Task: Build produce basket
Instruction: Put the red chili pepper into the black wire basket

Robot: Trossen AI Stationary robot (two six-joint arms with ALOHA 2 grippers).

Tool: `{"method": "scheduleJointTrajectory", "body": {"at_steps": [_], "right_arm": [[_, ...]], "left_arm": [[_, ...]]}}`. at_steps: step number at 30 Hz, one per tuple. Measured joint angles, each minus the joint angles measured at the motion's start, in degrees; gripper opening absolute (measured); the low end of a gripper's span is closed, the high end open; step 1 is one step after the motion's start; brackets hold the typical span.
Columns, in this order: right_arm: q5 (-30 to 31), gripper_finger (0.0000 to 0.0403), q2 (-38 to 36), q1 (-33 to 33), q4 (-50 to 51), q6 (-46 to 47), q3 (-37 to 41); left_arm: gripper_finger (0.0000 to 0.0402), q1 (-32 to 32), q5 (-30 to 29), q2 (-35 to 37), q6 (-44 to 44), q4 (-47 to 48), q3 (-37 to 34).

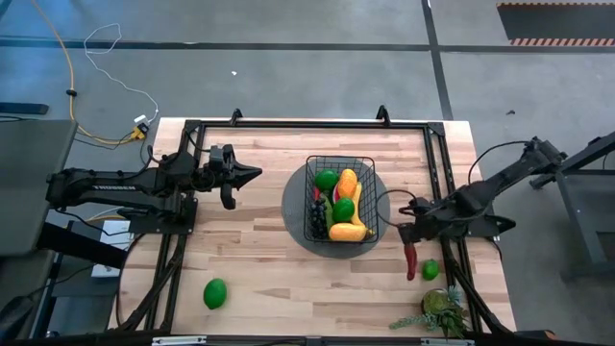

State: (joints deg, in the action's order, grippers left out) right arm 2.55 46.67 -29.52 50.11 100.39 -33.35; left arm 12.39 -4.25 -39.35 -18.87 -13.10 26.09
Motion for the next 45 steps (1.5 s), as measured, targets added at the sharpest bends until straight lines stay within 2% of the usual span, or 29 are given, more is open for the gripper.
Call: {"method": "scheduleJointTrajectory", "body": {"at_steps": [6, 10, 15, 19, 26, 33, 37, 41, 45], "right_arm": [[-1.06, 0.0103, -4.59, 0.12, -5.61, -14.07, -8.79], [2.37, 0.0103, -4.76, 2.44, -12.05, -24.80, -13.45], [10.10, 0.0103, -3.45, 8.58, -22.04, -42.62, -15.77], [10.75, 0.0103, -1.96, 15.24, -31.51, -56.22, -15.60], [3.83, 0.0103, 1.24, 26.49, -39.11, -75.25, -15.49], [-2.10, 0.0103, 2.92, 35.40, -44.57, -92.58, -15.44], [-7.15, 0.0103, 3.30, 40.08, -45.91, -94.83, -15.44], [-11.90, 0.0103, 3.70, 42.75, -45.71, -93.89, -15.42], [-12.59, 0.0103, 3.66, 43.08, -45.75, -93.82, -15.42]], "left_arm": [[0.0000, -0.01, 0.63, 0.00, -0.02, 0.00, 0.00], [0.0000, 0.01, 0.66, 0.00, -0.20, -0.02, 0.00], [0.0000, 0.01, 1.30, 0.00, -2.64, -1.60, 0.00], [0.0000, 0.01, 3.98, 0.02, -4.65, -6.74, 0.05], [0.0000, 0.01, 5.15, -0.02, -5.20, -6.49, 3.33], [0.0000, 0.01, 6.31, -2.16, -2.64, 2.87, 11.30], [0.0000, 0.01, 6.56, -4.46, 1.79, 9.03, 15.02], [0.0000, 0.01, 6.60, -6.10, 5.75, 8.98, 16.06], [0.0000, 0.01, 6.60, -7.20, 7.04, 8.63, 16.09]]}}
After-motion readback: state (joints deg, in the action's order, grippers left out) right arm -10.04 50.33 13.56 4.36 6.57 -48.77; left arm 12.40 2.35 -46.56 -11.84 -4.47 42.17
